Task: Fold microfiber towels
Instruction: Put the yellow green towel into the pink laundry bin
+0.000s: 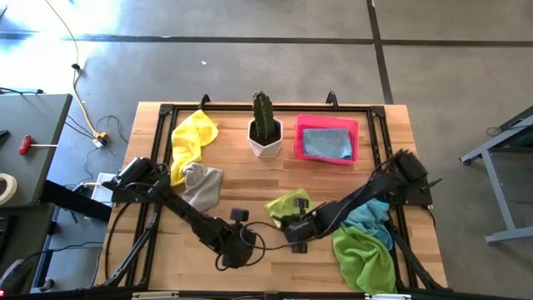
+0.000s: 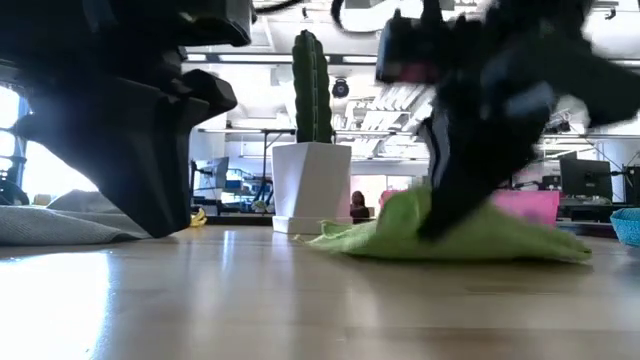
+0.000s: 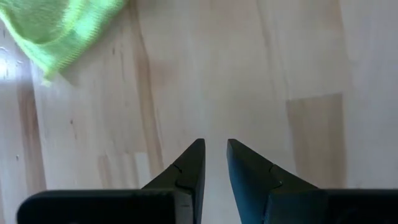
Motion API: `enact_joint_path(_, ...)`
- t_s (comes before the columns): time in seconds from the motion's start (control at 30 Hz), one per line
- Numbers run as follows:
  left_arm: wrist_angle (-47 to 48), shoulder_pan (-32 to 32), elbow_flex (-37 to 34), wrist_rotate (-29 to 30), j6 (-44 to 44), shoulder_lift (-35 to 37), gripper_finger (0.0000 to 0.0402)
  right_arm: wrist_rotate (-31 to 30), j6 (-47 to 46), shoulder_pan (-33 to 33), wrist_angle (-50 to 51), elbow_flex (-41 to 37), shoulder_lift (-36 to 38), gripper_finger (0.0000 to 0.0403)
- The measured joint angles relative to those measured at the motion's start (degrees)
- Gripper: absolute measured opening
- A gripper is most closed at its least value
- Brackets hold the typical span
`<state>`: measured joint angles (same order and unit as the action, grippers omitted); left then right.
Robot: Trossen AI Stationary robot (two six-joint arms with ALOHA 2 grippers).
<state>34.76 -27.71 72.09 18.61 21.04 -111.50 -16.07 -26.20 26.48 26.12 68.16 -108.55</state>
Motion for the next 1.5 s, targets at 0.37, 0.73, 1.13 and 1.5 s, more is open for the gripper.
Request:
enact_joint_path(0.37, 0.2, -1.9, 0.0, 0.0, 1.3, 0.0, 0.0060, -8.8, 0.0, -9.0, 23.3, 0.2, 8.8, 0.0002)
enact_joint_path(0.73, 0.8, -1.8, 0.0, 2.1, 1.4, 0.0, 0.0060, -14.8, 16.1, -22.4, 34.1, 0.3, 9.2, 0.0001)
enact_joint_path(1.13, 5.4, -0.4, 0.0, 5.3, 1.4, 0.0, 0.0060, -25.2, 14.7, -28.1, 49.3, 0.4, 17.7, 0.0001)
enact_joint_path(1.5, 6.2, 4.2, 0.0, 7.4, -1.6, 0.0, 0.0060, -35.3, 9.7, -38.5, 54.9, 0.4, 27.8, 0.0001)
